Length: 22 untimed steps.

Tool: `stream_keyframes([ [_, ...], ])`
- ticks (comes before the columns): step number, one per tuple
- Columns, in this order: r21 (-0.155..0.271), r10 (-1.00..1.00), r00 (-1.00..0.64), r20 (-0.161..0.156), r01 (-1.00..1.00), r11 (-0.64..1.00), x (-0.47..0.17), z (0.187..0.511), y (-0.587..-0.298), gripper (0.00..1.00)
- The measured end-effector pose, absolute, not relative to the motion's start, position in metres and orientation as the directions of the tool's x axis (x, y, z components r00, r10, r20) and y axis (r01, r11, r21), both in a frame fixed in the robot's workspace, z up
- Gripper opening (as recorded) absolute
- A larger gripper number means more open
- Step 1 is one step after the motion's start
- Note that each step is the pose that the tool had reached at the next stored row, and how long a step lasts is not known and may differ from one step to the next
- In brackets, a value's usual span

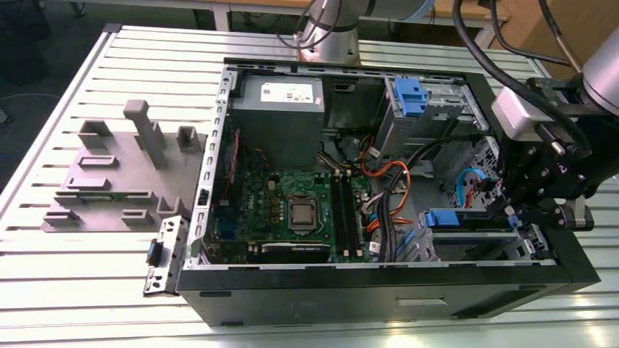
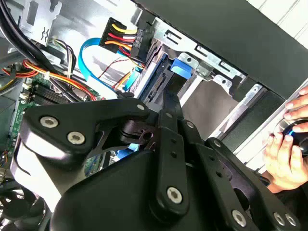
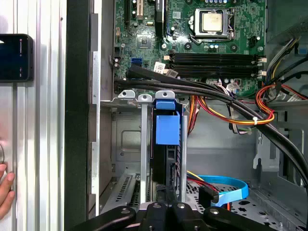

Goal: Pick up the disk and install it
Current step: 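Insert the first disk wire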

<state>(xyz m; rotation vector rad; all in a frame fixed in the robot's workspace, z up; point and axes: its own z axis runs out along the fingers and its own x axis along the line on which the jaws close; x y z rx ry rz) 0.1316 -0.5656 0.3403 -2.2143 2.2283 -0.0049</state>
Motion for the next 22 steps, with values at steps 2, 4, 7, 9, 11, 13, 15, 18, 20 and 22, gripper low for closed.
stream_keyframes([
  [2,-0.002,-1.0,-0.006,0.002,-1.0,0.006,0.131,0.34,-0.566,0.11],
  [4,-0.002,-1.0,-0.006,0.002,-1.0,0.006,0.128,0.34,-0.566,0.11],
  [7,-0.002,-1.0,-0.006,0.002,-1.0,0.006,0.127,0.34,-0.566,0.11],
  [9,-0.002,-1.0,-0.006,0.002,-1.0,0.006,0.126,0.34,-0.566,0.11],
  [11,-0.002,-1.0,-0.006,0.002,-1.0,0.006,0.125,0.34,-0.566,0.11],
  [13,-0.002,-1.0,-0.006,0.002,-1.0,0.006,0.125,0.34,-0.566,0.11],
  [15,-0.002,-1.0,-0.006,0.002,-1.0,0.006,0.124,0.34,-0.566,0.11],
  [18,-0.002,-1.0,-0.006,0.002,-1.0,0.006,0.122,0.34,-0.566,0.11],
  [20,-0.002,-1.0,-0.006,0.002,-1.0,0.006,0.122,0.34,-0.566,0.11],
  [22,-0.002,-1.0,-0.006,0.002,-1.0,0.006,0.121,0.34,-0.566,0.11],
])
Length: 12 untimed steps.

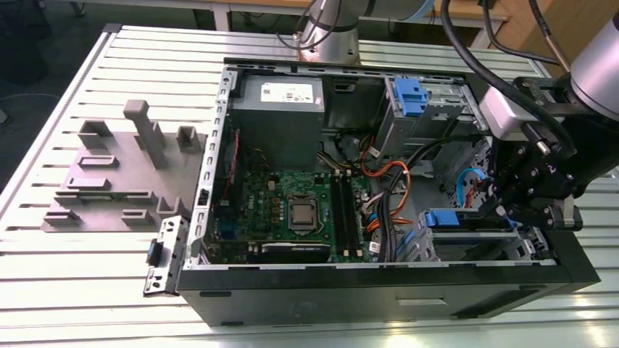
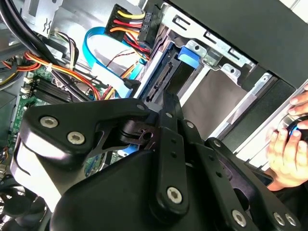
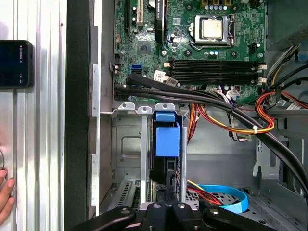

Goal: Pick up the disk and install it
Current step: 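Insert the first disk wire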

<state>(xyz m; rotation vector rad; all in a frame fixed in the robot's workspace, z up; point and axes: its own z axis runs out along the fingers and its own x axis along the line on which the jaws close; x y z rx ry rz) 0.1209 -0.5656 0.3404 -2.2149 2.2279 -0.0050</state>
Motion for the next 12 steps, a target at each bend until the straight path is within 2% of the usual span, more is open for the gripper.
stream_keyframes([
  [12,-0.002,-1.0,-0.006,0.002,-1.0,0.006,0.1209,0.3436,-0.5653,0.11],
])
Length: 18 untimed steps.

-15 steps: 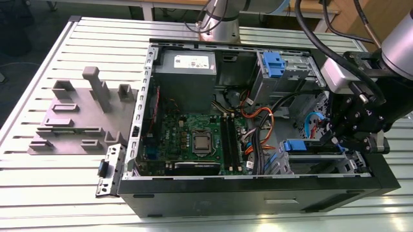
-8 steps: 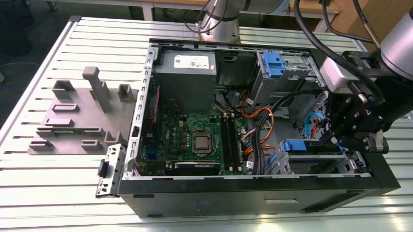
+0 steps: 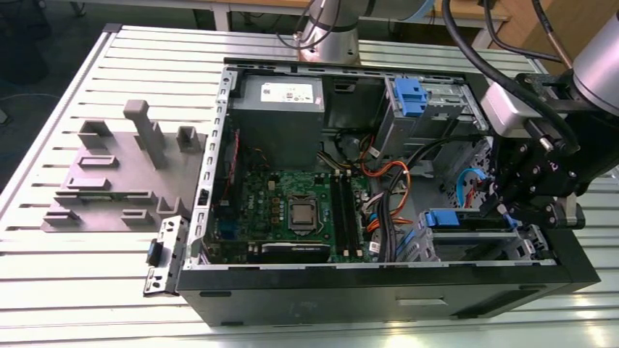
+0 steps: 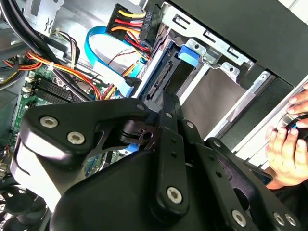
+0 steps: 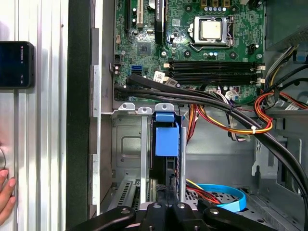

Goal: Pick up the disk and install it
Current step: 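Insert the first disk wire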

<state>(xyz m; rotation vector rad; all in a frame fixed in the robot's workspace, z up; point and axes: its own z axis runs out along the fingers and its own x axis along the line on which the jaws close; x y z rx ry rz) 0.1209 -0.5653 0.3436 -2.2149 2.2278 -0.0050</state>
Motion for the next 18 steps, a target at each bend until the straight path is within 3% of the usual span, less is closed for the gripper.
stream_keyframes([
  [18,-0.002,-1.0,-0.006,0.002,-1.0,0.006,0.1247,0.3437,-0.5653,0.11],
])
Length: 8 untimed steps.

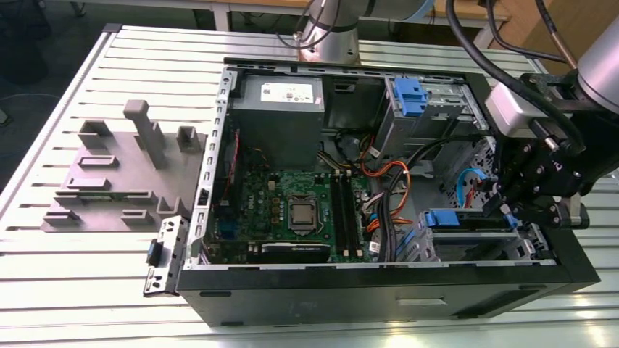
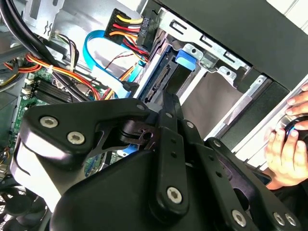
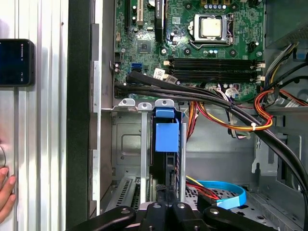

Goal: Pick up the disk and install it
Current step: 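Insert the first disk wire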

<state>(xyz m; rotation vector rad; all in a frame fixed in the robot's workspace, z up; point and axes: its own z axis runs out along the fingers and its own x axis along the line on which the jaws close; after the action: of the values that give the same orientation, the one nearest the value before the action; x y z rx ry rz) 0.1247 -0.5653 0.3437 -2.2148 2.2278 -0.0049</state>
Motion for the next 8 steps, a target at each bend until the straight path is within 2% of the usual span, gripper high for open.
stream_keyframes([
  [8,-0.002,-1.0,-0.006,0.002,-1.0,0.006,0.1247,0.3537,-0.5653,0.11],
])
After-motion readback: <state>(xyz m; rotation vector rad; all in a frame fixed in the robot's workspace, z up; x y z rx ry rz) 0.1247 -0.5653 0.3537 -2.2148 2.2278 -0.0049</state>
